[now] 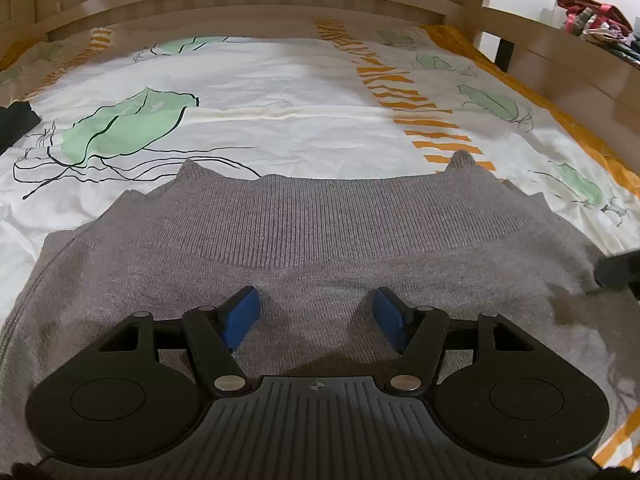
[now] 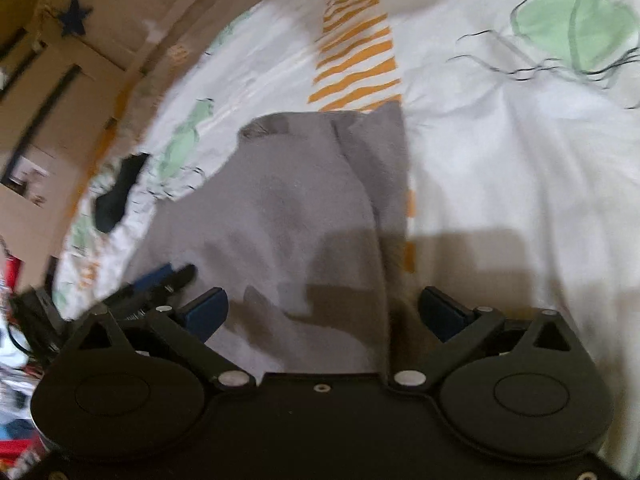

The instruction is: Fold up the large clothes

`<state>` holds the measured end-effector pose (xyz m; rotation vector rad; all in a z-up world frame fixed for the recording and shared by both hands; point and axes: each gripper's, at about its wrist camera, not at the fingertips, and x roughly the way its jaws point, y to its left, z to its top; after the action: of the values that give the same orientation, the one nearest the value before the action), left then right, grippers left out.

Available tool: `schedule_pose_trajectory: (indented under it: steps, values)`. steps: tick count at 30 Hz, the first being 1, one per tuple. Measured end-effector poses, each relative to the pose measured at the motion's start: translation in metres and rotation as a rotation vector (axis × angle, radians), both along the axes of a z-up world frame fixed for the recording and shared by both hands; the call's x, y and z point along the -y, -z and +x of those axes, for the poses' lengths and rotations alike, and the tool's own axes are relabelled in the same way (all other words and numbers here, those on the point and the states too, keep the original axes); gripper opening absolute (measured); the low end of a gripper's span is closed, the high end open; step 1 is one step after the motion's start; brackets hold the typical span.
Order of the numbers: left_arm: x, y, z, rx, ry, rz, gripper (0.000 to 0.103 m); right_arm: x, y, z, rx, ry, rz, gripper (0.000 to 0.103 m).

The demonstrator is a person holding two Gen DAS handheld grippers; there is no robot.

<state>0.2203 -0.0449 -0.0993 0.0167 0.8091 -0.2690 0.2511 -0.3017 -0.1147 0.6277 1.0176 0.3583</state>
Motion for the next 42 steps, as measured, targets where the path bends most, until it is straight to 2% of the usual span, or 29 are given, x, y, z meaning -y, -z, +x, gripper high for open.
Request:
schedule_pose_trajectory:
  steps: [5, 7, 8, 9, 12, 14, 15, 17, 19, 21, 24, 31, 35, 38, 42]
  values:
    - [-0.001, -0.001, 0.002, -0.008, -0.005, -0.008, 0.065, -0.002, 0.013, 0.020, 0.019, -0.018, 0.131, 0.103]
    - [-0.002, -0.002, 0.004, -0.019, 0.006, -0.030, 0.076, 0.001, 0.019, 0.021, 0.020, 0.009, 0.187, 0.103]
    - [-0.001, -0.001, 0.007, -0.035, 0.034, -0.050, 0.090, 0.003, 0.020, 0.021, 0.021, 0.026, 0.209, 0.103]
    - [0.002, -0.001, 0.009, -0.047, 0.060, -0.048, 0.097, 0.005, 0.021, 0.020, 0.022, 0.036, 0.225, 0.103]
    - [0.010, -0.004, 0.016, -0.074, 0.083, -0.013, 0.098, 0.004, 0.019, 0.018, 0.033, 0.028, 0.214, 0.103]
    - [0.007, -0.010, 0.020, -0.086, 0.061, -0.041, 0.092, 0.001, 0.017, 0.017, 0.037, 0.026, 0.192, 0.103]
    - [0.003, -0.014, 0.023, -0.084, 0.042, -0.064, 0.082, 0.000, 0.016, 0.018, 0.038, 0.023, 0.181, 0.103]
    - [-0.005, -0.023, 0.027, -0.078, 0.000, -0.128, 0.071, -0.002, 0.015, 0.018, 0.038, 0.020, 0.172, 0.103]
    - [-0.009, -0.028, 0.036, -0.081, -0.035, -0.181, 0.065, -0.001, 0.015, 0.019, 0.035, 0.021, 0.176, 0.103]
    - [-0.007, -0.029, 0.042, -0.081, -0.065, -0.189, 0.048, 0.000, 0.015, 0.019, 0.028, 0.026, 0.185, 0.103]
    - [-0.001, -0.021, 0.052, -0.102, -0.109, -0.183, 0.031, -0.001, 0.015, 0.020, 0.017, 0.030, 0.185, 0.103]
    - [0.021, -0.012, 0.056, -0.065, -0.062, -0.025, 0.030, -0.001, 0.015, 0.022, 0.003, 0.033, 0.188, 0.103]
    - [0.015, -0.023, 0.045, -0.049, -0.073, -0.064, 0.030, -0.001, 0.016, 0.023, 0.004, 0.032, 0.190, 0.103]
    - [0.015, -0.031, 0.022, -0.026, -0.046, -0.093, 0.030, 0.000, 0.016, 0.022, 0.004, 0.027, 0.193, 0.103]
    - [0.017, -0.024, -0.014, -0.051, -0.027, -0.114, 0.030, 0.001, 0.017, 0.022, 0.000, 0.025, 0.198, 0.103]
